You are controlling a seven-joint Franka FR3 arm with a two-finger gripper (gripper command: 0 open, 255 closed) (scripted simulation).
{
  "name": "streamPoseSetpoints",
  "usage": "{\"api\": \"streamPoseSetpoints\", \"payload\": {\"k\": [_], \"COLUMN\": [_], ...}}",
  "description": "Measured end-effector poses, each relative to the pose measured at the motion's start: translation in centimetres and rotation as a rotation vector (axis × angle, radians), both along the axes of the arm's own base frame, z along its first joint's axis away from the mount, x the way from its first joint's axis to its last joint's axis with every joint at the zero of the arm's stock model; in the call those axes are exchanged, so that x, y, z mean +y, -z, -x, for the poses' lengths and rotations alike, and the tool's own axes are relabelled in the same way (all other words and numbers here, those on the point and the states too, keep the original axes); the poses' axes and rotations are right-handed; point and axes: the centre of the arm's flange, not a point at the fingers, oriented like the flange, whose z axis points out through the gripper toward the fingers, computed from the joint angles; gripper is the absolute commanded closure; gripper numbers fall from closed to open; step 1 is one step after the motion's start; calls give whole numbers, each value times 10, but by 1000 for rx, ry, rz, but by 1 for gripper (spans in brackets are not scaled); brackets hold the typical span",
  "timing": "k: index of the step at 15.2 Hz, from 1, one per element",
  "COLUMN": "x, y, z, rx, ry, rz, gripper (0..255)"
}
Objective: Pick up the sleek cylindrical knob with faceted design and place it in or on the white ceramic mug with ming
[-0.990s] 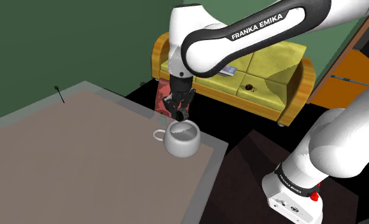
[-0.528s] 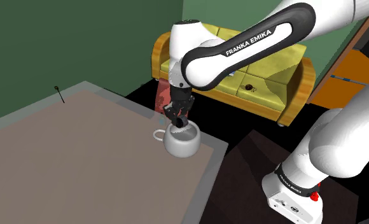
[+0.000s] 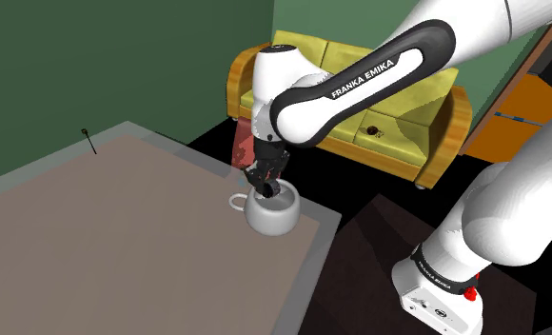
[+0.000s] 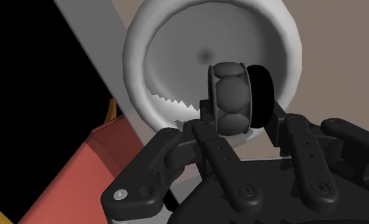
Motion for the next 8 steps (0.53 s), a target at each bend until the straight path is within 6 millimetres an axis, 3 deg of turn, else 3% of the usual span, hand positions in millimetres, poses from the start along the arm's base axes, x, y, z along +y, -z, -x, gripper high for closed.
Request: {"api": "streamPoseSetpoints", "payload": {"k": [2,3,8], "x": [0,0,0], "y": [0,0,0], "z": [0,0,0], "rx": [0,0,0], "ry": [0,0,0], "rz": [0,0,0], "gripper": [255,0,0]}}
